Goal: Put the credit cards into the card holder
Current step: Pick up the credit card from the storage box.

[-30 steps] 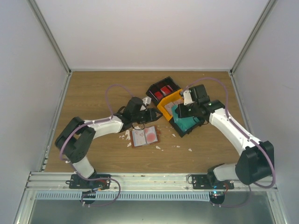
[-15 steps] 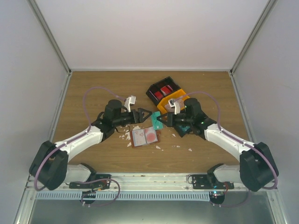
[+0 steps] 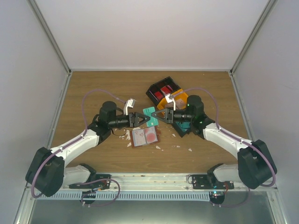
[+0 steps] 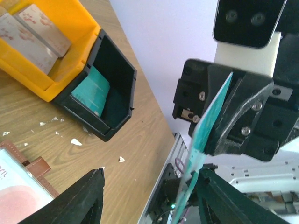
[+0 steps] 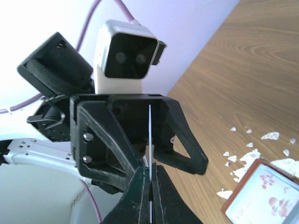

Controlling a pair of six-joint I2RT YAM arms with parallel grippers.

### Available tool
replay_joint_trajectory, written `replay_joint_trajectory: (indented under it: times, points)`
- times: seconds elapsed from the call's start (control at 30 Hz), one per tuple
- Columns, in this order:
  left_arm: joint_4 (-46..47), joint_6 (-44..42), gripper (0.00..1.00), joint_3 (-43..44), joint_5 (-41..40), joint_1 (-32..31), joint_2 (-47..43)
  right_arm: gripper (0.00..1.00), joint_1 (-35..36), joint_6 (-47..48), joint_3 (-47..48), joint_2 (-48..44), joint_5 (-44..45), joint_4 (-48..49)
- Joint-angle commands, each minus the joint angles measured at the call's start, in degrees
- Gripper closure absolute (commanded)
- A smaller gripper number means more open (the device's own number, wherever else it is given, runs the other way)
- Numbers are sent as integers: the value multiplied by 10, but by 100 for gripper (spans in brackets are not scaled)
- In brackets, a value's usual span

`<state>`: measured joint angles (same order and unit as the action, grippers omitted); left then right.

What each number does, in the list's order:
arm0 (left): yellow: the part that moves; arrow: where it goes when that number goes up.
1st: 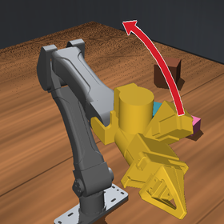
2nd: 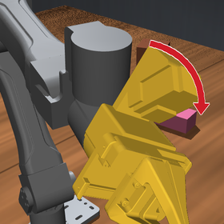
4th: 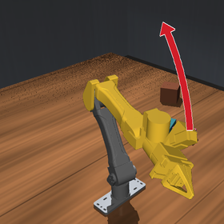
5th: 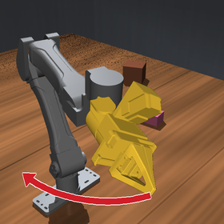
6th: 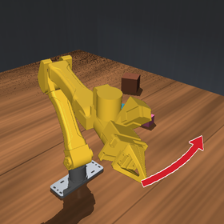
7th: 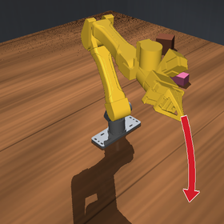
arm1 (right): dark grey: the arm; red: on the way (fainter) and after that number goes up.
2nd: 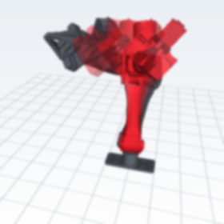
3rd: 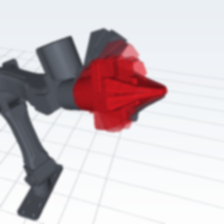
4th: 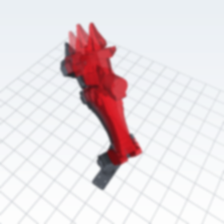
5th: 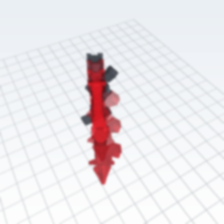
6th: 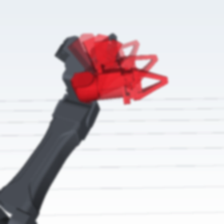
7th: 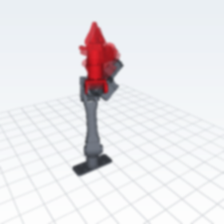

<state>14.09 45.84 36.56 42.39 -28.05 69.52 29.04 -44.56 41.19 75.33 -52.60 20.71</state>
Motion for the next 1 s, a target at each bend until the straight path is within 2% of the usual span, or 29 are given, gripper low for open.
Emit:
replay_joint_trajectory:
  times: [0.0,0.23,0.47,0.53,0.6,0.73,0.87,0.97]
  points:
    - [74,18,48,-20,55,3,-11,100,3,-32,-1,4,-42,68]
    - [100,37,70,-41,48,5,-23,100,3,-37,-4,8,-51,63]
    - [102,37,100,-44,52,7,-25,100,3,-44,-7,27,-48,52]
    - [92,32,100,-44,48,8,-26,99,3,-38,-7,32,-39,38]
    - [64,22,100,-44,31,10,-29,90,3,-17,-1,35,-19,-2]
    - [-9,5,100,-47,-1,23,-30,61,4,45,22,33,73,-125]
    - [-111,-19,100,-56,-56,33,-18,54,22,112,43,33,223,-254]
    - [-114,-14,100,-83,-64,44,-1,52,82,140,82,55,415,-365]
